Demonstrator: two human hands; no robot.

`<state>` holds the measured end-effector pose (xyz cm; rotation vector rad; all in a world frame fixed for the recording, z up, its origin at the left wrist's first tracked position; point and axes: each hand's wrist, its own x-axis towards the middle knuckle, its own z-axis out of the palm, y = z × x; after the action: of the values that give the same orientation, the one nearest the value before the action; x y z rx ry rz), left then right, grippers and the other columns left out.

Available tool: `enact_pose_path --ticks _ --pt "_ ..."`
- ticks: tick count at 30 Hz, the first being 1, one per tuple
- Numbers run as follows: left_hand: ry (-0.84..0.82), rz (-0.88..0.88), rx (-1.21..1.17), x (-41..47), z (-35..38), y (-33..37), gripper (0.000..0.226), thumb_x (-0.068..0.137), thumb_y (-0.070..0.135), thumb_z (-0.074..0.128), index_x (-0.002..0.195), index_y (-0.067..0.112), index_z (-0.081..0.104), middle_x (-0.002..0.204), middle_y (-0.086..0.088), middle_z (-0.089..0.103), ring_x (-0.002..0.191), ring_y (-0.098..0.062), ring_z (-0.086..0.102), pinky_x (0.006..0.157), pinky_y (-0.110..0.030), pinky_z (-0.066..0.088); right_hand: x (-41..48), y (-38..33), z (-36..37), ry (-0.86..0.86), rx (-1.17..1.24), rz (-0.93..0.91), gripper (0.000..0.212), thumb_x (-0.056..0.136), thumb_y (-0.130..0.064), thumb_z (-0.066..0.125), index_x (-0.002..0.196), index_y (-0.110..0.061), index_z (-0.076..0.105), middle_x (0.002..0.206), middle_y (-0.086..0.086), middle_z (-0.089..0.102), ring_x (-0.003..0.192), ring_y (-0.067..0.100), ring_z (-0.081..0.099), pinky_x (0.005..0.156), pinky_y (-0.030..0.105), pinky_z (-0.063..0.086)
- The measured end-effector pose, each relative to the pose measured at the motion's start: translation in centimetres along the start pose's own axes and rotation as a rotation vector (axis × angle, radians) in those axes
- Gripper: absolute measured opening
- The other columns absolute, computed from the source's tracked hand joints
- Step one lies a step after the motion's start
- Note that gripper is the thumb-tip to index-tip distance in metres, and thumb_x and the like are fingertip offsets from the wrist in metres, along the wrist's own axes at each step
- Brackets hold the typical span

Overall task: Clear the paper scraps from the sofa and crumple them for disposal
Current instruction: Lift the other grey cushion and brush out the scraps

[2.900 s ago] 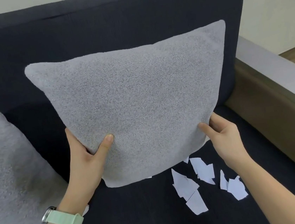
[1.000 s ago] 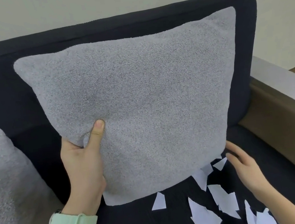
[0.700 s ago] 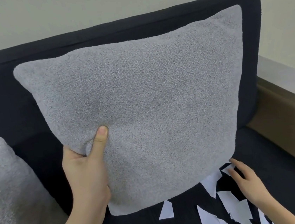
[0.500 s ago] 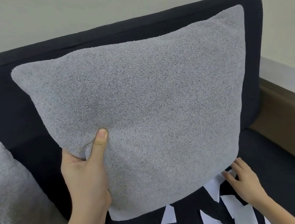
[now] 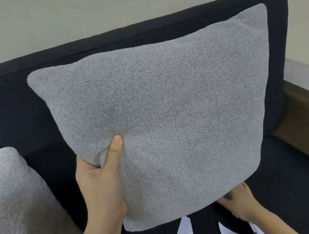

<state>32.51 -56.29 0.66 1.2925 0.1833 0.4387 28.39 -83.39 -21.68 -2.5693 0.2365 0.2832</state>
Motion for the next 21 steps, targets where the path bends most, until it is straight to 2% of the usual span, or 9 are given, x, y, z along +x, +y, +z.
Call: enact_pose_path --ticks 5,8,10,13,16,18,19,20,21 --pt "0.011 0.0 -0.003 0.0 0.1 0.1 0.056 0.07 0.026 0.074 0.123 0.013 0.062 0.114 0.002 0.074 0.11 -0.012 0.069 0.102 -0.043 0.05 -1.2 -2.6 1.9 -0.123 -0.078 -0.218 0.105 0.06 -0.097 0.006 0.145 -0.044 0.038 0.155 -0.018 0.03 0.148 0.009 0.015 0.121 0.03 0.006" --pt "0.01 0.008 0.003 0.0 0.1 0.1 0.057 0.071 0.025 0.074 0.124 0.011 0.061 0.114 0.001 0.073 0.11 -0.012 0.069 0.102 -0.043 0.05 -2.6 -4.7 2.7 -0.182 -0.118 -0.386 0.075 0.082 -0.085 0.031 0.147 -0.048 0.032 0.159 -0.021 0.018 0.148 0.007 0.003 0.12 0.026 -0.003" --pt "0.007 0.014 0.008 0.0 0.1 0.1 0.058 0.071 0.025 0.074 0.125 0.009 0.06 0.114 0.001 0.073 0.11 -0.013 0.069 0.103 -0.043 0.05 -3.2 -5.5 3.8 -0.181 -0.216 -0.494 0.057 0.093 -0.073 0.028 0.145 -0.05 0.034 0.155 -0.018 0.036 0.147 0.012 0.018 0.12 0.026 0.001" --pt "0.006 0.012 0.016 0.0 0.1 0.1 0.057 0.071 0.025 0.074 0.125 0.01 0.061 0.115 0.001 0.073 0.11 -0.012 0.069 0.103 -0.043 0.05 -4.0 -4.4 7.3 -0.127 -0.336 -0.634 0.052 0.104 -0.055 0.018 0.154 -0.043 0.015 0.161 -0.007 0.029 0.151 0.023 0.014 0.119 0.035 0.009" --pt "-0.001 0.01 0.022 0.0 0.0 0.1 0.046 0.073 0.023 0.073 0.118 0.017 0.063 0.11 0.004 0.074 0.108 -0.011 0.069 0.101 -0.04 0.051 -6.5 -4.1 9.1 -0.039 -0.5 -0.755 0.049 0.105 -0.051 0.023 0.153 -0.044 0.022 0.164 -0.012 0.017 0.148 0.024 0.018 0.119 0.036 0.012" --pt "-0.005 0.011 0.026 0.0 0.1 0.1 0.043 0.076 0.02 0.073 0.117 0.018 0.063 0.111 0.004 0.074 0.108 -0.01 0.069 0.1 -0.038 0.052 -8.5 -5.0 10.0 -0.013 -0.417 -0.863 0.044 0.093 -0.068 0.04 0.133 -0.055 0.051 0.161 -0.029 0.015 0.133 0.005 0.046 0.113 0.029 0.028" --pt "-0.003 0.012 0.027 -0.1 0.2 0.2 0.044 0.076 0.02 0.073 0.119 0.016 0.063 0.111 0.004 0.074 0.108 -0.01 0.069 0.1 -0.038 0.052 -7.8 -5.6 10.1 0.091 -0.323 -0.8 0.04 0.069 -0.085 0.058 0.095 -0.058 0.07 0.149 -0.047 0.021 0.108 -0.007 0.059 0.096 0.027 0.042" --pt "0.0 0.011 0.027 -0.1 0.2 0.3 0.046 0.075 0.021 0.073 0.12 0.015 0.062 0.111 0.004 0.074 0.107 -0.01 0.07 0.099 -0.037 0.052 -6.8 -5.8 10.5 0.375 -0.108 -0.798 0.053 0.034 -0.094 0.067 0.07 -0.056 0.068 0.127 -0.063 0.031 0.088 -0.011 0.063 0.072 0.029 0.045" --pt "0.001 0.01 0.028 -0.1 0.2 0.3 0.047 0.076 0.02 0.073 0.121 0.015 0.062 0.11 0.004 0.074 0.107 -0.009 0.07 0.099 -0.036 0.053 -6.6 -5.9 11.0 0.544 0.0 -0.793 0.06 0.018 -0.096 0.067 0.069 -0.065 0.06 0.115 -0.066 0.036 0.09 -0.015 0.061 0.061 0.03 0.041"
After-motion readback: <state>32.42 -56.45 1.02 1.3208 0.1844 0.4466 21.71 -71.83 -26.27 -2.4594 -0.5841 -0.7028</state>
